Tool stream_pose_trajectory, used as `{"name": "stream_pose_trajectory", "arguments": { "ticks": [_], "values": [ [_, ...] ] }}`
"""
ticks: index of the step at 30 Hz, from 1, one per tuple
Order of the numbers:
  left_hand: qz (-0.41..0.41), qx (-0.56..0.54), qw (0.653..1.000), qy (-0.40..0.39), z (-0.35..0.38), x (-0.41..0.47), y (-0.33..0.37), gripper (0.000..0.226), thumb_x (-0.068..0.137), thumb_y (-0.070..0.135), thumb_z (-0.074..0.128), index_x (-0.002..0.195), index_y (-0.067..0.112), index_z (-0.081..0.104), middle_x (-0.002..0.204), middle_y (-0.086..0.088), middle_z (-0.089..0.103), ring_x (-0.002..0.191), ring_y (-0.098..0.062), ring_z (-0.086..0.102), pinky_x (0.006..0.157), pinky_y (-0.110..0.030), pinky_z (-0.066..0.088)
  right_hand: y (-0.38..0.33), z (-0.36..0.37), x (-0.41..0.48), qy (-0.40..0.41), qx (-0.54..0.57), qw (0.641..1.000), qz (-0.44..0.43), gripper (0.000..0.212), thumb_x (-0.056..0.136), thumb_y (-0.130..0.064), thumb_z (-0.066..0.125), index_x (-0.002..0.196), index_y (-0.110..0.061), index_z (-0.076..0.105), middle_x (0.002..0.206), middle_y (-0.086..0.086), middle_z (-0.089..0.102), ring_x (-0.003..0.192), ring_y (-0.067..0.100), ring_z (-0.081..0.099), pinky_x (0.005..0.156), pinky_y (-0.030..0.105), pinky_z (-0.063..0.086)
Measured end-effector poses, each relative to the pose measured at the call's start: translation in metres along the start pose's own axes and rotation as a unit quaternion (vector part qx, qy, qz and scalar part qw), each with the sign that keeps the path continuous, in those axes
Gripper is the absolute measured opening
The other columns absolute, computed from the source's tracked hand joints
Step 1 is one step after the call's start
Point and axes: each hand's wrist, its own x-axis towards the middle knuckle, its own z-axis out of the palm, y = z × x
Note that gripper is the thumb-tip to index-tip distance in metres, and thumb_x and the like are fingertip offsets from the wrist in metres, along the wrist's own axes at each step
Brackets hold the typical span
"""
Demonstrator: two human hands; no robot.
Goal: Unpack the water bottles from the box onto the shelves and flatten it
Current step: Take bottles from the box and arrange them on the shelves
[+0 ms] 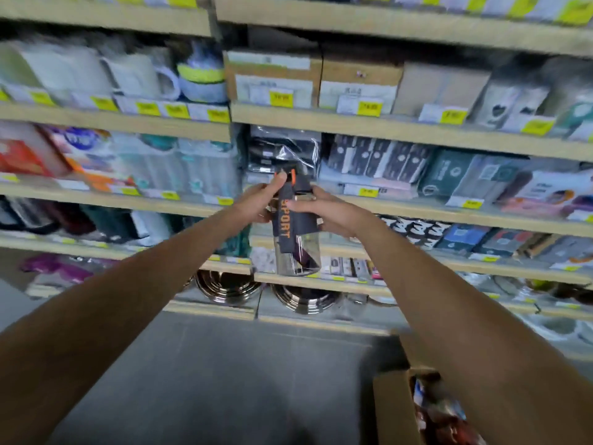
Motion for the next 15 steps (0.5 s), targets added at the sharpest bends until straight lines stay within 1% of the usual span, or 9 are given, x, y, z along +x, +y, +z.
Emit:
{"name": "stream_pose_trajectory", "arguments": {
  "ticks": [2, 4, 6, 8, 9, 11, 12, 13, 15],
  "values": [
    [0.043, -0.004, 0.999, 0.031, -0.051, -0.011, 0.018, 0.06, 0.086, 0.071, 0.034, 0.104, 0.021, 0.064, 0.099, -0.004, 0.066, 0.077, -0.013, 0.063, 0.069, -0.027, 0.052, -0.051, 0.034, 0.012, 0.005, -0.026, 0.999, -0.038, 0.085, 0.08, -0.028, 0.074, 0.147, -0.015, 0.023, 0.142, 0.007, 0.049, 0.122, 0.021, 0.055, 0.1, 0.046, 0.047],
    [0.079, -0.005, 0.995, 0.065, -0.099, -0.023, 0.037, 0.053, 0.088, 0.069, 0.033, 0.088, 0.025, 0.062, 0.087, 0.003, 0.065, 0.07, -0.006, 0.061, 0.061, -0.022, 0.048, -0.099, 0.064, 0.022, 0.027, -0.081, 0.992, -0.092, 0.07, 0.08, -0.026, 0.075, 0.137, -0.011, 0.038, 0.13, 0.01, 0.058, 0.114, 0.022, 0.061, 0.098, 0.046, 0.049],
    [0.108, -0.02, 0.99, 0.085, -0.142, -0.033, 0.055, 0.051, 0.087, 0.07, 0.033, 0.089, 0.028, 0.062, 0.087, 0.006, 0.064, 0.073, -0.006, 0.06, 0.063, -0.023, 0.048, -0.145, 0.089, 0.03, 0.051, -0.134, 0.978, -0.155, 0.043, 0.08, -0.025, 0.075, 0.117, -0.017, 0.056, 0.111, 0.004, 0.069, 0.101, 0.017, 0.066, 0.094, 0.039, 0.051],
    [0.14, -0.04, 0.985, 0.097, -0.18, -0.04, 0.069, 0.049, 0.088, 0.068, 0.033, 0.093, 0.029, 0.062, 0.092, 0.008, 0.065, 0.077, -0.006, 0.059, 0.066, -0.022, 0.047, -0.187, 0.107, 0.038, 0.053, -0.164, 0.963, -0.207, 0.024, 0.08, -0.027, 0.074, 0.1, -0.027, 0.061, 0.091, -0.009, 0.073, 0.086, 0.007, 0.069, 0.083, 0.026, 0.053],
    [0.155, -0.049, 0.981, 0.104, -0.194, -0.042, 0.074, 0.047, 0.089, 0.066, 0.034, 0.099, 0.028, 0.061, 0.097, 0.007, 0.064, 0.081, -0.007, 0.059, 0.067, -0.023, 0.047, -0.203, 0.114, 0.041, 0.061, -0.174, 0.958, -0.221, 0.027, 0.079, -0.031, 0.074, 0.103, -0.028, 0.061, 0.092, -0.011, 0.073, 0.086, 0.006, 0.069, 0.083, 0.024, 0.054],
    [0.194, -0.079, 0.971, 0.114, -0.228, -0.047, 0.086, 0.04, 0.093, 0.057, 0.038, 0.102, 0.025, 0.061, 0.099, 0.005, 0.066, 0.085, -0.008, 0.062, 0.063, -0.022, 0.05, -0.243, 0.136, 0.049, 0.076, -0.172, 0.952, -0.239, 0.047, 0.074, -0.039, 0.075, 0.115, -0.023, 0.059, 0.106, -0.002, 0.072, 0.097, 0.014, 0.068, 0.093, 0.035, 0.053],
    [0.218, -0.102, 0.964, 0.116, -0.246, -0.05, 0.093, 0.036, 0.095, 0.051, 0.04, 0.1, 0.023, 0.062, 0.097, 0.005, 0.067, 0.084, -0.007, 0.065, 0.062, -0.02, 0.052, -0.265, 0.148, 0.055, 0.072, -0.171, 0.95, -0.252, 0.049, 0.074, -0.04, 0.075, 0.117, -0.022, 0.059, 0.108, 0.002, 0.071, 0.099, 0.017, 0.068, 0.096, 0.039, 0.051],
    [0.229, -0.122, 0.959, 0.116, -0.256, -0.05, 0.098, 0.034, 0.096, 0.047, 0.041, 0.104, 0.022, 0.062, 0.101, 0.004, 0.068, 0.087, -0.007, 0.066, 0.065, -0.02, 0.052, -0.279, 0.155, 0.059, 0.068, -0.166, 0.948, -0.264, 0.047, 0.075, -0.039, 0.074, 0.117, -0.022, 0.06, 0.109, 0.004, 0.071, 0.1, 0.019, 0.068, 0.097, 0.041, 0.051],
    [0.243, -0.145, 0.951, 0.124, -0.29, -0.051, 0.109, 0.032, 0.096, 0.045, 0.042, 0.115, 0.023, 0.056, 0.112, 0.001, 0.064, 0.1, -0.013, 0.061, 0.081, -0.028, 0.05, -0.314, 0.172, 0.072, 0.072, -0.159, 0.941, -0.289, 0.046, 0.079, -0.04, 0.073, 0.118, -0.019, 0.06, 0.113, 0.006, 0.07, 0.102, 0.022, 0.067, 0.097, 0.042, 0.05]
  ]
}}
